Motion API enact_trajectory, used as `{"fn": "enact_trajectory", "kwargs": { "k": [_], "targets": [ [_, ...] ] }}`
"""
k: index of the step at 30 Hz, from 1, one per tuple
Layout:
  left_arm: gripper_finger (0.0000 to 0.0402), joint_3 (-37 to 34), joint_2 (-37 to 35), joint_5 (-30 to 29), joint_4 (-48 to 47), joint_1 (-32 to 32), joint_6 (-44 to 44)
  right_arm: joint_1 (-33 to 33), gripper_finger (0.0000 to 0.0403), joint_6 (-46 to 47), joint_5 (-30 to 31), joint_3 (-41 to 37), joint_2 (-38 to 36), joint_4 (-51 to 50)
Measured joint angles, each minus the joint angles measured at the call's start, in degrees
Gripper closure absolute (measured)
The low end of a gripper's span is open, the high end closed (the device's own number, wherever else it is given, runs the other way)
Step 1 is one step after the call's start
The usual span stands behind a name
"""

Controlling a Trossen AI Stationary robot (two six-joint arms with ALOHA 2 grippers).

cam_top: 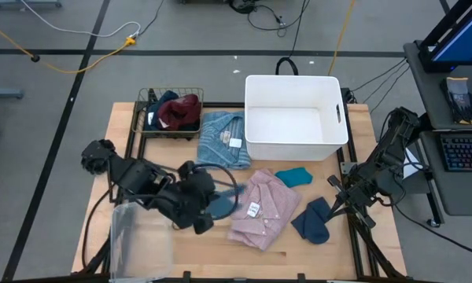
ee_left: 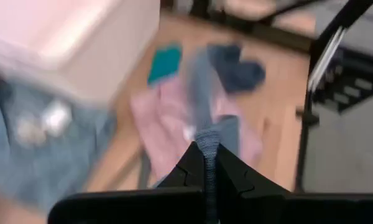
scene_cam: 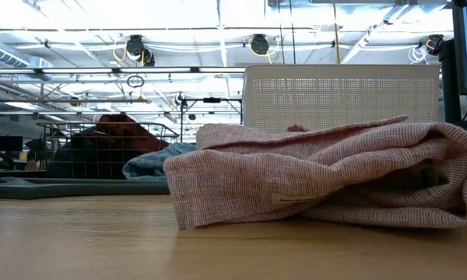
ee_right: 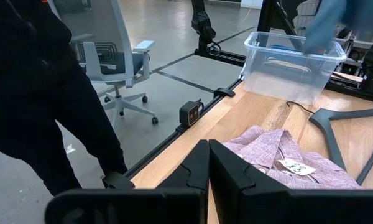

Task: Pick & Place Cloths
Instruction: Put the blue sock into the transparent bin

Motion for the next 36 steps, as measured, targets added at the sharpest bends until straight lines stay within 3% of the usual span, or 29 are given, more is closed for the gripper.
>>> {"fn": "enact_trajectory", "kwargs": {
  "k": [5,7,18,30,36],
  "targets": [
    [0.04,0.0,0.0,11.4,-13.7,0.0,-14.2,0.0,0.0403,0.0,0.0,0.0,0.0,0.0],
    [0.04,-0.1,0.0,14.7,-13.3,-0.6,-16.2,0.0,0.0403,0.0,0.0,0.0,0.0,0.0],
    [0.0401,0.3,-3.7,15.6,-13.4,-7.8,-28.2,0.0,0.0403,0.0,0.0,0.0,0.0,0.0],
    [0.0401,0.0,-5.3,27.4,-13.3,-11.4,-33.6,0.0,0.0403,0.0,0.0,0.0,0.0,0.0],
    [0.0401,-5.5,-5.4,36.0,-13.4,-13.2,-40.4,0.0,0.0403,0.0,0.0,0.0,0.0,-0.1]
  ]
}}
